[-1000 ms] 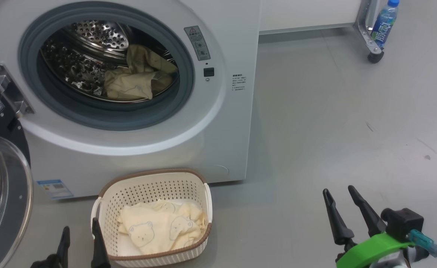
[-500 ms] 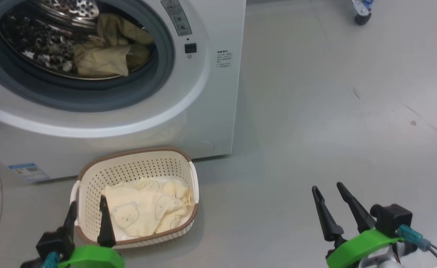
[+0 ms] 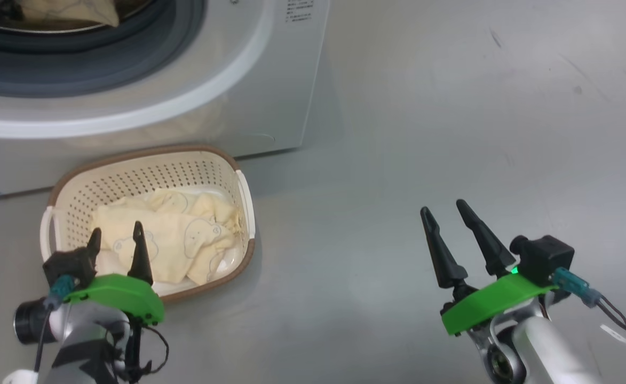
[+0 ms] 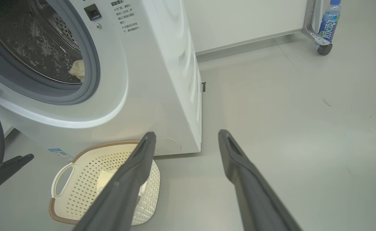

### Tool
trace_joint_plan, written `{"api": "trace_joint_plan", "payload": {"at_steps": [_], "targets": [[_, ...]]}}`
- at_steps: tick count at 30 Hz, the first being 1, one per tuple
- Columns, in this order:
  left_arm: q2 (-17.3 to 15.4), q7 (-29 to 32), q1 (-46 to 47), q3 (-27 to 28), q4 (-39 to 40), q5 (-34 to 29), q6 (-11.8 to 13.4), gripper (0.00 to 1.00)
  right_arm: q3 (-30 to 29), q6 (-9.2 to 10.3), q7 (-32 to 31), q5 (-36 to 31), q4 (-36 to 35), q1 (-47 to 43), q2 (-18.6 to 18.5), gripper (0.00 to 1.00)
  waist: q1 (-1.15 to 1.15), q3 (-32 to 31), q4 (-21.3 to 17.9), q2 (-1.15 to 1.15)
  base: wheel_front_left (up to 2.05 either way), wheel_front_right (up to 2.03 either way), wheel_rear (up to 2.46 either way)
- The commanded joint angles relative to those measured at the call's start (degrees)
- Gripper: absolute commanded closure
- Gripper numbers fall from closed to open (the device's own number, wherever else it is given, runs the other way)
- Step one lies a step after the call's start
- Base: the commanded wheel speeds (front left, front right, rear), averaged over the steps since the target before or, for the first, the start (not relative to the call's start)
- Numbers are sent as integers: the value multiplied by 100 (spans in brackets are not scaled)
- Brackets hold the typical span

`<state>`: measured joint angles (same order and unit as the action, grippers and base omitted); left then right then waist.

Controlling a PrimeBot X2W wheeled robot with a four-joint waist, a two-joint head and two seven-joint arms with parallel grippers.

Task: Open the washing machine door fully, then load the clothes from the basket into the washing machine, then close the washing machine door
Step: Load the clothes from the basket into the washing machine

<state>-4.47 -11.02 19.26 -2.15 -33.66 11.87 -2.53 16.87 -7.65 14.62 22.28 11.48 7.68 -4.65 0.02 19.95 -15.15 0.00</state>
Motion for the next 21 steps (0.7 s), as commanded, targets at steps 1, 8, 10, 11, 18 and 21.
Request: {"api": "trace_joint_plan", "payload": {"at_steps": [1, 8, 10, 11, 18, 21], "targets": [[-176, 60, 242, 177, -26, 50, -21, 0, 150, 16, 38, 43, -167, 230, 29, 0, -2, 393, -135, 0, 0, 0, 0], [-312, 408, 999, 266, -746, 246, -75, 0, 317, 16, 38, 106, -154, 596, 107, 0, -2, 999, -265, 0, 0, 0, 0], [-332, 598, 1180, 331, -1001, 370, -101, 0, 354, 16, 38, 123, -163, 679, 124, 0, -2, 1153, -307, 0, 0, 0, 0], [-353, 649, 1274, 357, -1102, 411, -106, 0, 371, 16, 38, 133, -170, 721, 131, 0, -2, 1229, -330, 0, 0, 0, 0], [-408, 1189, 1905, 571, -1828, 739, -17, 0, 485, 16, 38, 169, -218, 1011, 160, 0, -2, 1777, -450, 0, 0, 0, 0], [-501, 1337, 2151, 596, -2051, 764, 74, 0, 547, 16, 38, 180, -250, 1129, 167, 0, -2, 2002, -499, 0, 0, 0, 0]]}}
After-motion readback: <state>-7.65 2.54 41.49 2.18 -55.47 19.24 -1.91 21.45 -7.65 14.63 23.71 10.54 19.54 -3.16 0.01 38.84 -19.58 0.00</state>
